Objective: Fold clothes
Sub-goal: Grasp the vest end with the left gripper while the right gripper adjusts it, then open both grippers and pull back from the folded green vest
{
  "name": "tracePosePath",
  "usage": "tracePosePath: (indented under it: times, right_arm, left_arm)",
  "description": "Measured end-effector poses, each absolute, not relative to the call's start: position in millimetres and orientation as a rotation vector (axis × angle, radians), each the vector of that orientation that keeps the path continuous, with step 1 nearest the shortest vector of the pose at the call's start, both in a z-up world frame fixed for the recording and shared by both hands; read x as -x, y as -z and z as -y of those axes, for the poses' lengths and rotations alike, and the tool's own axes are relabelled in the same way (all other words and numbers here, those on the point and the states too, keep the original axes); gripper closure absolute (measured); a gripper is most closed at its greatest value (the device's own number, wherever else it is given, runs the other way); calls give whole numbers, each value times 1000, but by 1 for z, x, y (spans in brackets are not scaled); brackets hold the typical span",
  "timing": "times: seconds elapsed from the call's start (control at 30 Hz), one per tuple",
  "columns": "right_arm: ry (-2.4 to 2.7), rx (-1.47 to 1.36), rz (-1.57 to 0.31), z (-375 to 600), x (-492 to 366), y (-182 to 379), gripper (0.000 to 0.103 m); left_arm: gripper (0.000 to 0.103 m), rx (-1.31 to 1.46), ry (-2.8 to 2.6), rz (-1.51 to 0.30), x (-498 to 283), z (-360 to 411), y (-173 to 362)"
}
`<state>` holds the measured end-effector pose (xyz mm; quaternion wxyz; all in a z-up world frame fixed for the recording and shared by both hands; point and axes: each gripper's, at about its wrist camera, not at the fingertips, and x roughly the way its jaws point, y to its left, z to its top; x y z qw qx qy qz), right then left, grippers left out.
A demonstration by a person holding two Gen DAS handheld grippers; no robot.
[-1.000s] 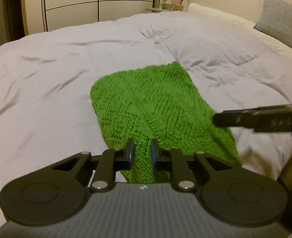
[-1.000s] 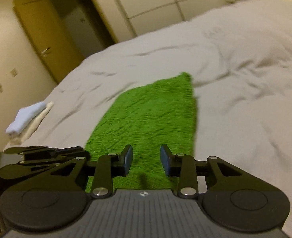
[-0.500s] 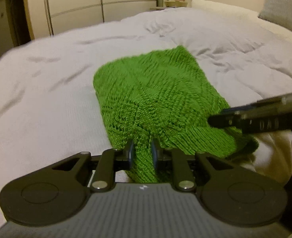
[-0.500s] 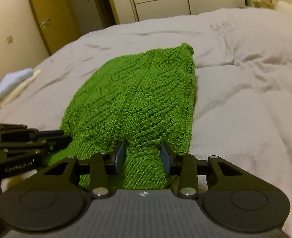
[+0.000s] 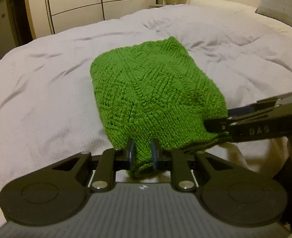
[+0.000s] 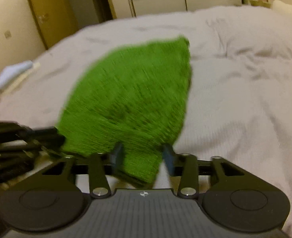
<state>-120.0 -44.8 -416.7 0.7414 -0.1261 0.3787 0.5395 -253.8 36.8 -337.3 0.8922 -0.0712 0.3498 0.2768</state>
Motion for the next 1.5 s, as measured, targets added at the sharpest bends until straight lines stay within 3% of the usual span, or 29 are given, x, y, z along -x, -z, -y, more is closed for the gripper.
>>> tracePosePath:
  times: [0.27,0.37,0.43,0.47,1.0,1.13,1.2,1.5]
  right_arm:
    - [-1176,218,-901,55,119,400,45]
    - [-1170,213,-908,63,126,390,34]
    - [-1155,230,-925,64,131,385,17]
    - [-1148,236,-936,65,133,383,13]
    - [-1099,258,-949,84,151,363,12]
    - [-1101,269,-931,90,156,358,11]
    - [-1105,272,-921,92,158,356,4]
    - [-1101,274,-908,97,160,353,3]
  left_arm:
    - [85,239,-679,-767,262,-29,311]
    - [85,262,-709,-801,267,-20,304]
    - [82,274,-719,-814,269,-15,301]
    - [81,278,-724,-828,270,-13,301]
    - [62,307,-807,-828,289,11,282]
    - [59,298,-826,-825,293,17,275]
    - [57,292,-833,-825,294,20,273]
    - [57,299,-840,-833,297,19,274]
